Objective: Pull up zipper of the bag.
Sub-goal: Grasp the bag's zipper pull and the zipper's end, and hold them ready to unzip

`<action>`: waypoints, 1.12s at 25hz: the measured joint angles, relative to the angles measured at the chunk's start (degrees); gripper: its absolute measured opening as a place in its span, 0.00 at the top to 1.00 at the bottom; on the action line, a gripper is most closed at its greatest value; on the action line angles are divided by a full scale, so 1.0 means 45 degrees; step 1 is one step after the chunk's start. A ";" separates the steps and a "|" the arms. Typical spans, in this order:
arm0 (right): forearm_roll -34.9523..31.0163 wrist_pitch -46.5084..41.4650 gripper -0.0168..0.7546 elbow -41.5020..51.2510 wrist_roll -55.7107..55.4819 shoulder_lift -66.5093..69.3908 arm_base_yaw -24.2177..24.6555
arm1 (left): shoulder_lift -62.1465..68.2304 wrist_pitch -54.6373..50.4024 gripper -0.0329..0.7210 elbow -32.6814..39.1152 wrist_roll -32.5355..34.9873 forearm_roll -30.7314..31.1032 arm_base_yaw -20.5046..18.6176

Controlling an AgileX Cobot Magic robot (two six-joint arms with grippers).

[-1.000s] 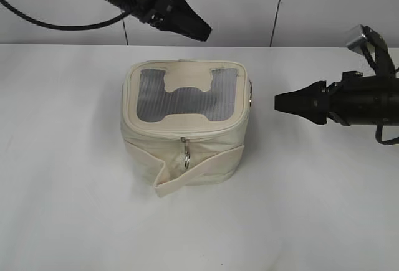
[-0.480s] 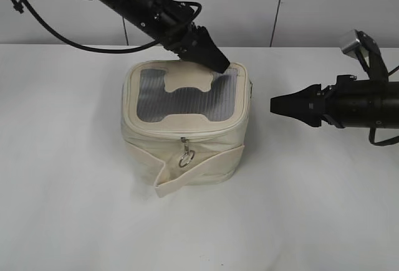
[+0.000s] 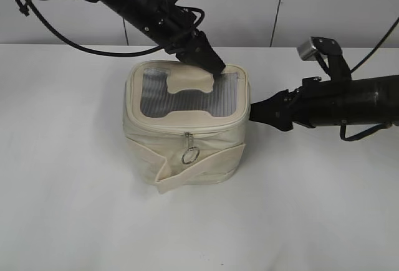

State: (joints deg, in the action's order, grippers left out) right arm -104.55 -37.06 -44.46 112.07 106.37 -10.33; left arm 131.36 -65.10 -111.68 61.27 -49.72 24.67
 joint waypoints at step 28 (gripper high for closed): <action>0.1452 0.1511 0.97 -0.1492 -0.2397 0.0856 -0.0839 | 0.0000 0.0019 0.89 -0.0004 -0.0251 -0.0008 0.0000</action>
State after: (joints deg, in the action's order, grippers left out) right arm -98.02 -30.26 -51.18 101.28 110.23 -14.10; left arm 131.36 -65.01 -111.70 60.14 -49.75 24.67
